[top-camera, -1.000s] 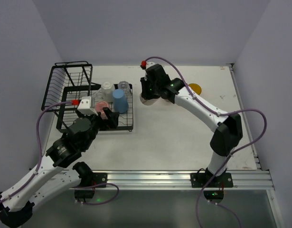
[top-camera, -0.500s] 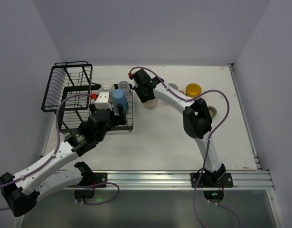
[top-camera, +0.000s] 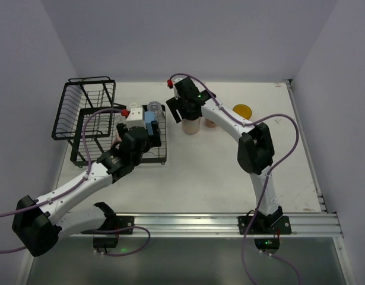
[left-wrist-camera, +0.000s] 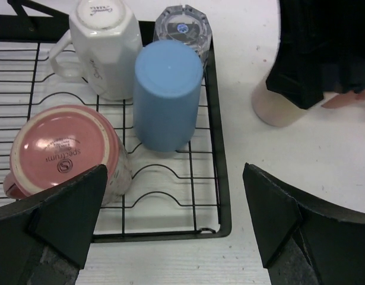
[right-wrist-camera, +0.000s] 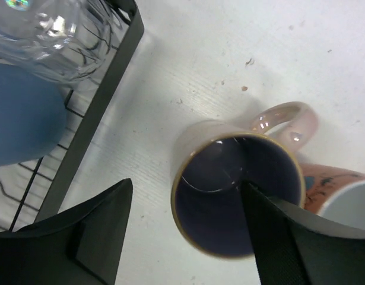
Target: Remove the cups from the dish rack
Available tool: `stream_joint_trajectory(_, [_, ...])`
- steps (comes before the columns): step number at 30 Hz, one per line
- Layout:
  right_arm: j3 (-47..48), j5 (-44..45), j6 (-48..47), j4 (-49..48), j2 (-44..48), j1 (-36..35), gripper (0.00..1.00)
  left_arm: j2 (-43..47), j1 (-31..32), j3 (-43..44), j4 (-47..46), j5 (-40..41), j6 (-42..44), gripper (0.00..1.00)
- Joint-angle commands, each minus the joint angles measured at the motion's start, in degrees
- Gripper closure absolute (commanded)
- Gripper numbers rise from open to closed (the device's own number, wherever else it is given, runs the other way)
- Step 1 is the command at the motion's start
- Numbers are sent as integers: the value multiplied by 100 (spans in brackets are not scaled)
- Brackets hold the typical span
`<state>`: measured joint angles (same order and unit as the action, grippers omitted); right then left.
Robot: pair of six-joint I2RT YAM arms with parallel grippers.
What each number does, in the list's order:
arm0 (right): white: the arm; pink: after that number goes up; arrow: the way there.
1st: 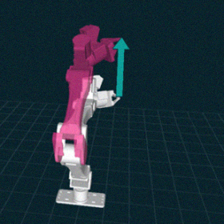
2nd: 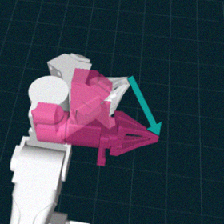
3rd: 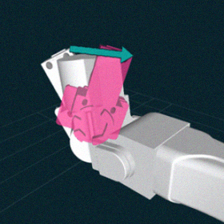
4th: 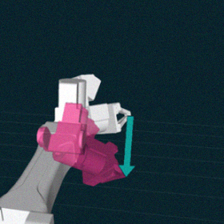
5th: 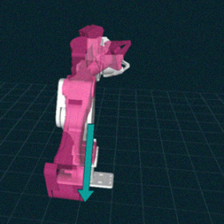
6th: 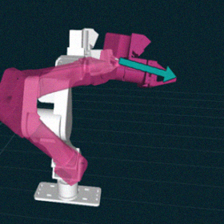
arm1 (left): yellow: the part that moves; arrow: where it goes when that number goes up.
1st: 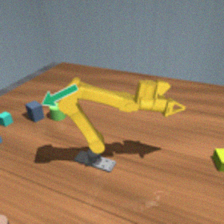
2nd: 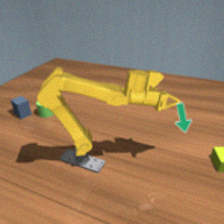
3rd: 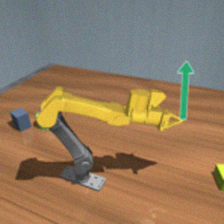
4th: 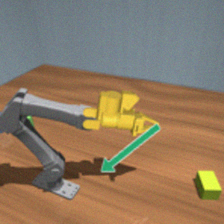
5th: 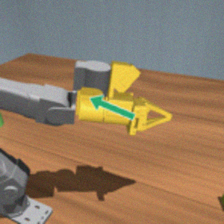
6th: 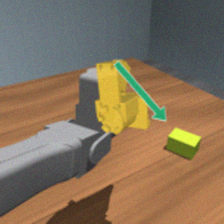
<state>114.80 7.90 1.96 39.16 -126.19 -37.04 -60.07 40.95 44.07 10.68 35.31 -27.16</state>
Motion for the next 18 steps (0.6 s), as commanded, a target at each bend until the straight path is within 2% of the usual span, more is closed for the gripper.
stream_joint_trajectory(1, [-159, -174, -47, -408, 1269, 30, 23, -240, -236, 434, -540, 99, 140, 0])
stream_joint_trajectory(3, [-344, -315, 6, -496, 1579, 39, 20, -425, -315, 523, -610, 90, 211, 0])
stream_joint_trajectory(7, [-967, -394, 278, -856, 2483, 30, 19, -786, -570, 891, -707, -103, 334, 0])
stream_joint_trajectory(14, [-3170, -1062, 955, -1998, 4434, 30, 21, -1638, -957, 1349, -822, -270, 492, 3])
stream_joint_trajectory(18, [-4114, -1396, 1298, -2561, 5593, 21, 22, -2296, -1062, 1648, -839, -402, 554, 6])
